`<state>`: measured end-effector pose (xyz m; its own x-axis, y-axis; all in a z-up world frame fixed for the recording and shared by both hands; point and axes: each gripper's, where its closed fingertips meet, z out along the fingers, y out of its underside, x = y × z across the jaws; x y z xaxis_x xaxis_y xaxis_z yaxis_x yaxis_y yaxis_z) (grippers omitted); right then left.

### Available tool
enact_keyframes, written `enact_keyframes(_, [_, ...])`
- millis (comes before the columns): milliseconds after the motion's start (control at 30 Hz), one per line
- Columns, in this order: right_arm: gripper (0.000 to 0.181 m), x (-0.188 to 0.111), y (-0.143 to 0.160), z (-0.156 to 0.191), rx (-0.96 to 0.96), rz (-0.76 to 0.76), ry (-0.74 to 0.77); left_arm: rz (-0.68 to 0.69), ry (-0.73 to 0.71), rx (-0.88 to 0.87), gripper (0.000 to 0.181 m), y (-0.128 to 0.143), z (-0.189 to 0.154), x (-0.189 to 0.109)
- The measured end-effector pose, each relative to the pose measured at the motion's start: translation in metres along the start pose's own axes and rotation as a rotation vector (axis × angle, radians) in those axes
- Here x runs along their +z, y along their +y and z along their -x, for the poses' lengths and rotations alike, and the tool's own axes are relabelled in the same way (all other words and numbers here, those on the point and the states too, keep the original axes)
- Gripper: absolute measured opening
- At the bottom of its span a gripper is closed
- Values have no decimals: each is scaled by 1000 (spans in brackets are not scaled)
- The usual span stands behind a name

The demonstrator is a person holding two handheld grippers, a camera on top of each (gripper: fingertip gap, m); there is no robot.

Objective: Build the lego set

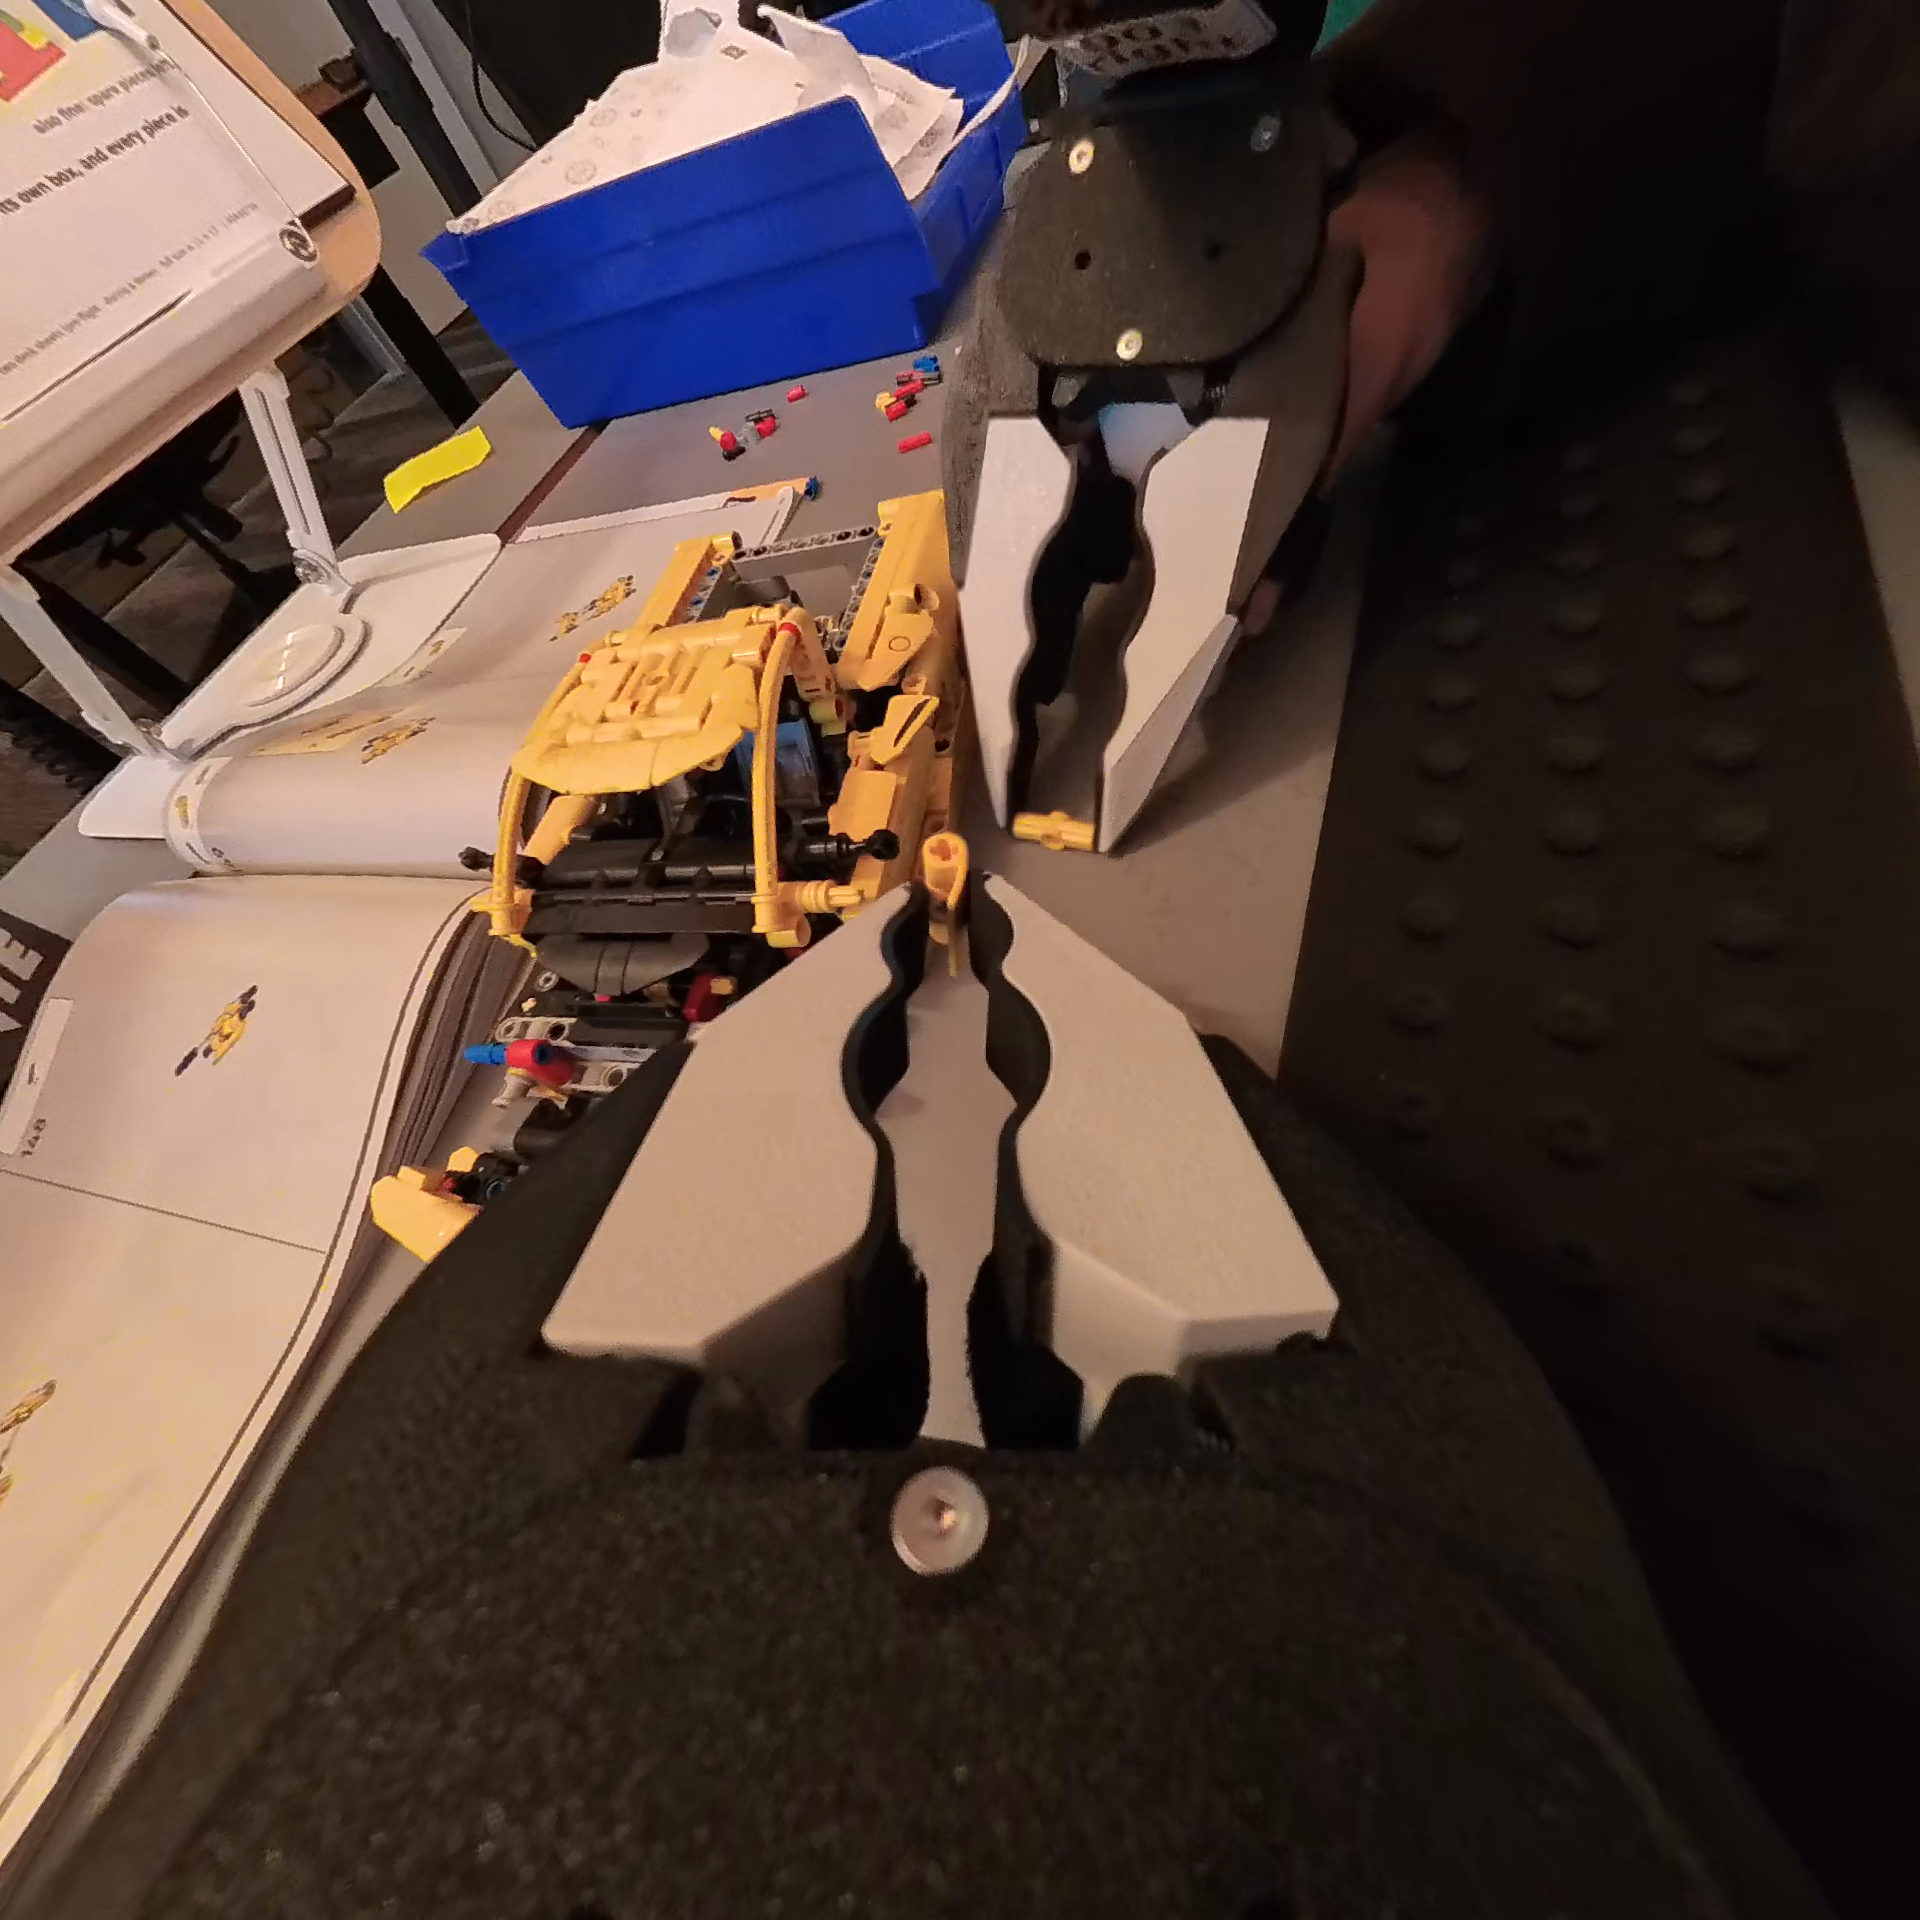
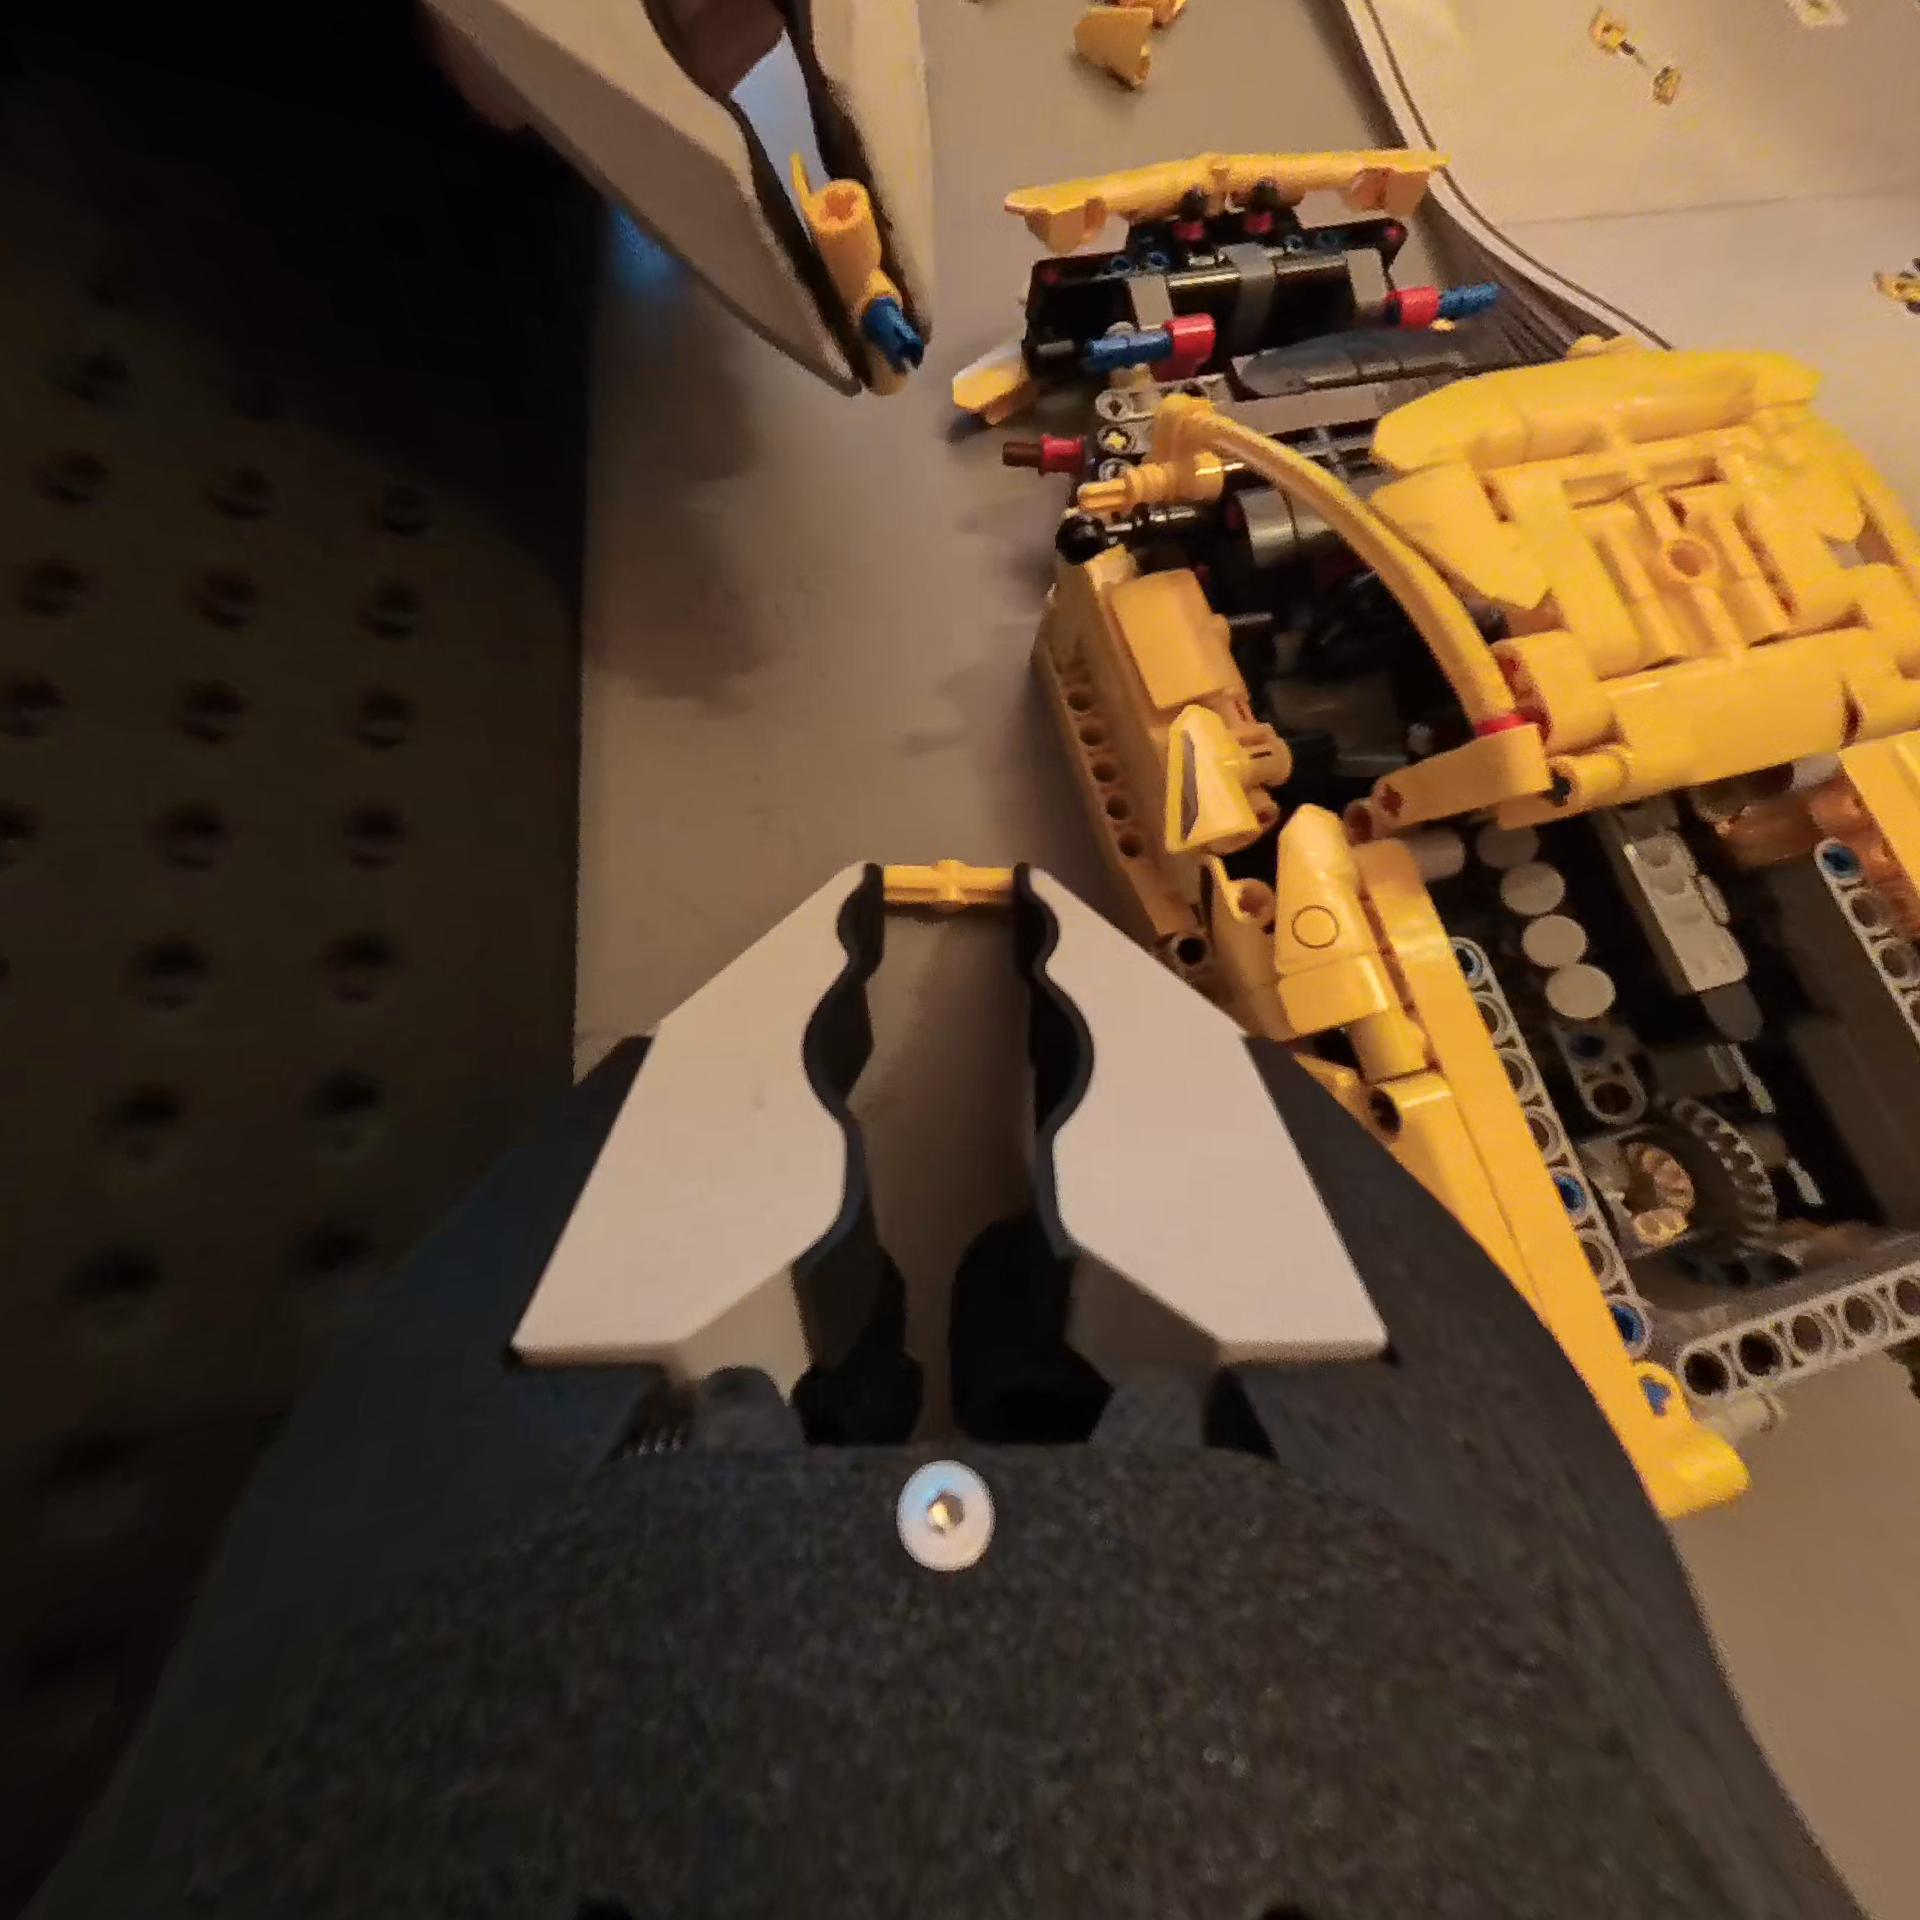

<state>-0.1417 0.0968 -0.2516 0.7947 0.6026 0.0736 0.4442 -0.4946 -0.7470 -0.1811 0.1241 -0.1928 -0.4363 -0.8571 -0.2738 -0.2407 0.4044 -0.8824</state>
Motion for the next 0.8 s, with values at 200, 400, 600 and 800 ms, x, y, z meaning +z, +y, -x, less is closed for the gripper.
enact_keyframes(200, [24,-5,-28,27,189,-31,-257,-16,34,115,7,-3,-13,3])
enact_keyframes(400, [23,-19,-65,38,420,-39,-585,-41,52,237,7,-7,-26,4])
enact_keyframes(600, [23,-18,-65,35,421,45,-670,-28,15,283,7,-6,-22,4])
enact_keyframes(800, [23,-19,-65,34,425,59,-705,-12,21,315,7,-3,-25,7])
